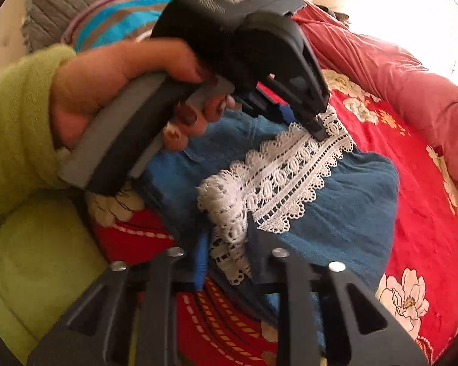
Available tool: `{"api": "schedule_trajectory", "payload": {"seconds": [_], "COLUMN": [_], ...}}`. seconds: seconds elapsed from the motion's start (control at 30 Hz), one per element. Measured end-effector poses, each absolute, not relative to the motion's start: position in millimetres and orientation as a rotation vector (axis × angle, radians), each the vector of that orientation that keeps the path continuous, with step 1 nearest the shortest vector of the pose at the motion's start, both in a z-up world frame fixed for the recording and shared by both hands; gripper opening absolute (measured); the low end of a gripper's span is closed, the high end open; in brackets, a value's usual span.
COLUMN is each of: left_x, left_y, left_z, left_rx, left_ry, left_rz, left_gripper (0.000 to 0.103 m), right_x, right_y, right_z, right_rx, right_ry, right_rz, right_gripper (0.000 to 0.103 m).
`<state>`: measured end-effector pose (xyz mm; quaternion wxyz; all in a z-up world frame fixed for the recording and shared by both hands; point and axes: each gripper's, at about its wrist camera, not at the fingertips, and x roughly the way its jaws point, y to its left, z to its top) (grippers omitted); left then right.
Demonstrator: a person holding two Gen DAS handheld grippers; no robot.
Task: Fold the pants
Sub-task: 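Lift the lace hem with both tools and fold it over the pants, then open both tools to release the lace hem onto the pants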
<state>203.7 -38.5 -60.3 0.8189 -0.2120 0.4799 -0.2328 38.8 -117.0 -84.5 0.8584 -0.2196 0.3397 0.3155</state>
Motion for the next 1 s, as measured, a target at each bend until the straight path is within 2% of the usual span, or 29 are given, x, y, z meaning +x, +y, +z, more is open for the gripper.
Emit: {"api": "schedule_trajectory", "payload": {"seconds": [0.13,0.27,0.37,0.43,0.5,0.67,0.73,0.8,0.9,1.0], "left_x": [195.8,204.6,203.3,198.3,187.2,149.5,132.1,118.9,101.2,93.6], "left_y": [-22.5,-22.6,-15.6,-10.8,-6.0,-13.5,-23.4,-36.5,-61.5,-75.1], "left_z": [-53.1,-72.6,-80.9,-69.1,-51.3,-18.7,-11.5,-10.0,-24.5,-54.0], "left_rx": [-0.472,-0.433,-0.488,-0.469,-0.406,-0.244,-0.189,-0.157,-0.059,0.038], "left_ry": [0.978,1.020,1.030,0.998,0.944,0.851,0.838,0.850,0.906,0.995], "left_rz": [-0.479,-0.447,-0.450,-0.431,-0.384,-0.335,-0.360,-0.397,-0.444,-0.429], "left_gripper": [0.007,0.017,0.018,0.030,0.034,0.034,0.023,0.018,0.018,0.018], "right_x": [34.8,33.1,31.0,29.7,32.4,49.9,56.8,62.1,63.9,65.0], "right_y": [-110.1,-105.1,-117.6,-136.3,-153.5,-193.4,-202.5,-207.9,-208.2,-216.7], "right_z": [-92.9,-99.5,-85.7,-67.9,-52.5,-51.9,-58.0,-66.6,-89.3,-102.3], "right_rx": [-0.495,-0.516,-0.421,-0.324,-0.287,-0.253,-0.219,-0.210,-0.244,-0.220], "right_ry": [0.717,0.732,0.748,0.728,0.693,0.726,0.769,0.807,0.901,0.930], "right_rz": [0.693,0.719,0.786,0.814,0.777,0.612,0.593,0.576,0.524,0.515], "right_gripper": [0.020,0.030,0.041,0.049,0.050,0.050,0.050,0.049,0.042,0.040]}}
